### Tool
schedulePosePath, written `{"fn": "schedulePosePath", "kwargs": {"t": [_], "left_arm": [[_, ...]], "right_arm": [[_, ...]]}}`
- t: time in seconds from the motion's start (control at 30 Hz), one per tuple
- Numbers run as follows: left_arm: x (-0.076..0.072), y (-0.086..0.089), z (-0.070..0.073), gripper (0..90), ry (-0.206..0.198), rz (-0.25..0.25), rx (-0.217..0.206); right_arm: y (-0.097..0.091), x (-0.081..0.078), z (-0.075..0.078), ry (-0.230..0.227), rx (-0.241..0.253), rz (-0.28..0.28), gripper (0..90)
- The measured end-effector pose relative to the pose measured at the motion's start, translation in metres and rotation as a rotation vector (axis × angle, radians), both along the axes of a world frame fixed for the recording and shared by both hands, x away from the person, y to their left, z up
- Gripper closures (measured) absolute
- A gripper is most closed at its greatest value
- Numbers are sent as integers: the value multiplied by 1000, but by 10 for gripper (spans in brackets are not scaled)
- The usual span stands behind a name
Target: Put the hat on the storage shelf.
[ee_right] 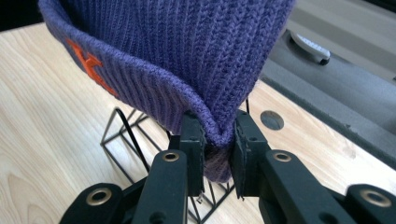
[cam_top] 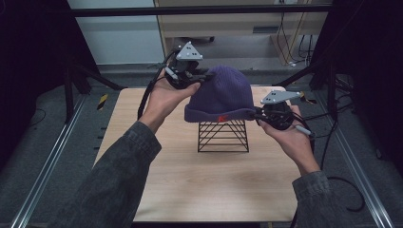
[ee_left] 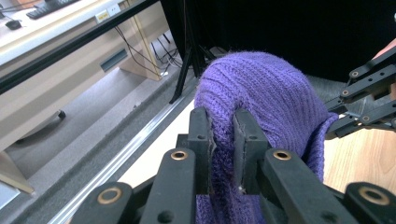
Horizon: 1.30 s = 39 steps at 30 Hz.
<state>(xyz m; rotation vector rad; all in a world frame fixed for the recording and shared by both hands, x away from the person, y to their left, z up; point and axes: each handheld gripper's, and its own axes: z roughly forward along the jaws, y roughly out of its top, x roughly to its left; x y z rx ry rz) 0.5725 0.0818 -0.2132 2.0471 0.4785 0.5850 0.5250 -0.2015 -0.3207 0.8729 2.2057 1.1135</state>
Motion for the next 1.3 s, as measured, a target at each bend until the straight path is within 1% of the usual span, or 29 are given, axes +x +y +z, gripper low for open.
{"fn": "schedulePosePath", "kwargs": {"t": [0.03, 0.07, 0.23, 0.3, 0.53, 0.57, 0.6, 0.67, 0.83, 0.87, 0.97, 1.0, 1.03, 1.07, 1.13, 1.2, 1.23, 1.3], "left_arm": [[3, -3, -4, 788, 6, -2, 10], [4, -5, -6, 786, 8, -2, 12], [7, -10, -13, 786, 12, -4, 22], [8, -14, -18, 786, 9, -7, 38], [9, -19, -26, 786, 18, -10, 47], [9, -20, -30, 786, 20, -11, 55], [9, -20, -30, 786, 20, -11, 55], [10, -22, -35, 786, 27, -11, 60], [12, -23, -40, 788, 34, -14, 56], [11, -24, -41, 788, 34, -17, 60], [10, -26, -47, 788, 21, -19, 88], [10, -26, -47, 788, 21, -19, 88], [9, -26, -50, 788, 24, -22, 96], [9, -26, -50, 788, 24, -22, 96], [8, -25, -57, 788, 31, -25, 110], [7, -25, -61, 788, 33, -26, 114], [7, -25, -61, 788, 33, -26, 114], [7, -23, -68, 788, 37, -27, 128]], "right_arm": [[-1, 0, -2, 4, -9, -3, 765], [-1, 1, -4, 9, -7, -12, 765], [-2, 1, -14, 28, -14, -25, 761], [-3, 1, -17, 33, -27, -28, 760], [-7, 2, -25, 54, -31, -31, 757], [-7, 2, -28, 58, -36, -33, 756], [-8, 3, -30, 63, -39, -33, 754], [-7, 3, -32, 71, -54, -30, 752], [-7, 3, -38, 87, -55, -29, 751], [-7, 3, -40, 87, -57, -28, 751], [-7, 3, -45, 99, -60, -28, 749], [-7, 3, -45, 99, -60, -28, 749], [-5, 3, -48, 105, -77, -26, 748], [-5, 3, -48, 105, -77, -26, 748], [-4, 4, -53, 115, -92, -26, 749], [-4, 5, -57, 127, -93, -29, 749], [-4, 5, -57, 127, -93, -29, 749], [-2, 6, -64, 135, -97, -27, 748]]}}
